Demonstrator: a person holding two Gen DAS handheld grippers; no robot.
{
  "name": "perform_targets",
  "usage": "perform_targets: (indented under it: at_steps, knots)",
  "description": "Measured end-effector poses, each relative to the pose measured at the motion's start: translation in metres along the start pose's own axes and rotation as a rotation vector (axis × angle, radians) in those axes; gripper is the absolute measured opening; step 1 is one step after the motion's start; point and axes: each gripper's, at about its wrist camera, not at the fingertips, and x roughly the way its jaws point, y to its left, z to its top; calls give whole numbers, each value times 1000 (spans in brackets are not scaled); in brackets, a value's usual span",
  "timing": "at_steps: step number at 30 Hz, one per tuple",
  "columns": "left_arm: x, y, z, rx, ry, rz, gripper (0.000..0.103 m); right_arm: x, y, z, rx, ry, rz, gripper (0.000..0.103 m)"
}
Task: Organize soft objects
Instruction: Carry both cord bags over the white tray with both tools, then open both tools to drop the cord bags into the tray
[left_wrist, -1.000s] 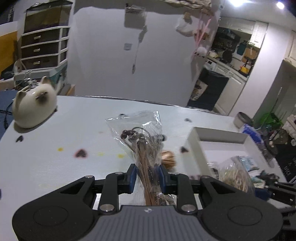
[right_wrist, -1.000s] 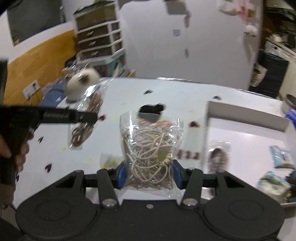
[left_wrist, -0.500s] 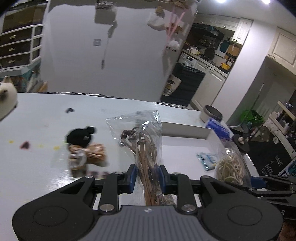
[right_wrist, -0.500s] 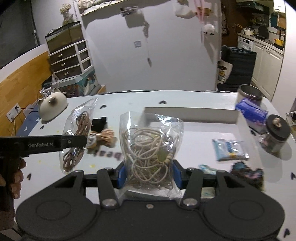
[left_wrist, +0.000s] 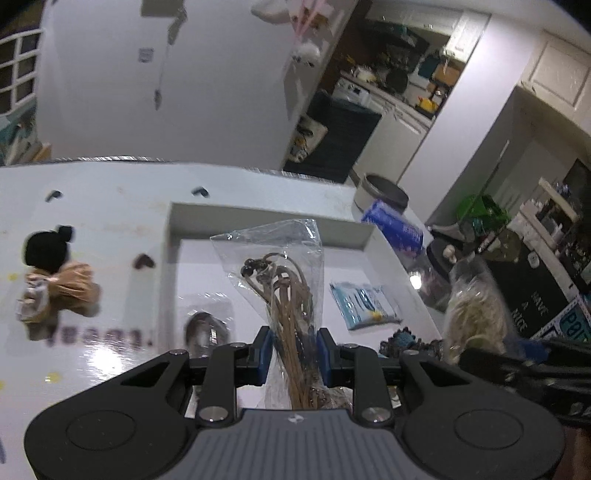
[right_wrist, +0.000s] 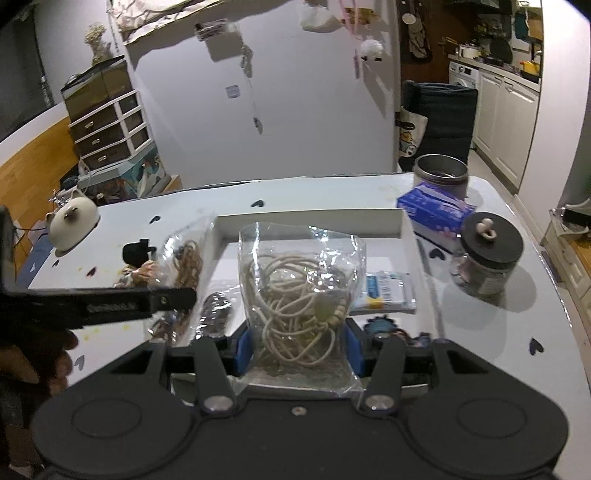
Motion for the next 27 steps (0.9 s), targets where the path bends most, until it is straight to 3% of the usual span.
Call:
perform_targets:
  at_steps: [12, 15, 18, 20, 23, 25, 27]
  knots:
    - [81, -5, -4, 54, 112, 34, 28, 4, -39, 5, 33, 9, -36, 51]
    - [89, -3, -7, 44, 127, 45, 37, 9, -45, 11, 34, 10, -43, 51]
    - [86, -1, -8, 34, 122, 34, 57, 20, -49, 19, 33, 17, -39, 51]
    - [79, -1, -8, 35, 99, 35, 58, 30, -52, 26, 41, 29, -33, 51]
    - [68, -2, -6, 45, 72, 18, 50, 50, -56, 37, 55, 49, -23, 51]
    - [64, -3, -4, 55, 56, 12, 28, 66, -56, 45, 65, 68, -11, 51]
    - [65, -3, -2, 55, 58, 5, 20, 85, -53, 53, 71, 88, 6, 51]
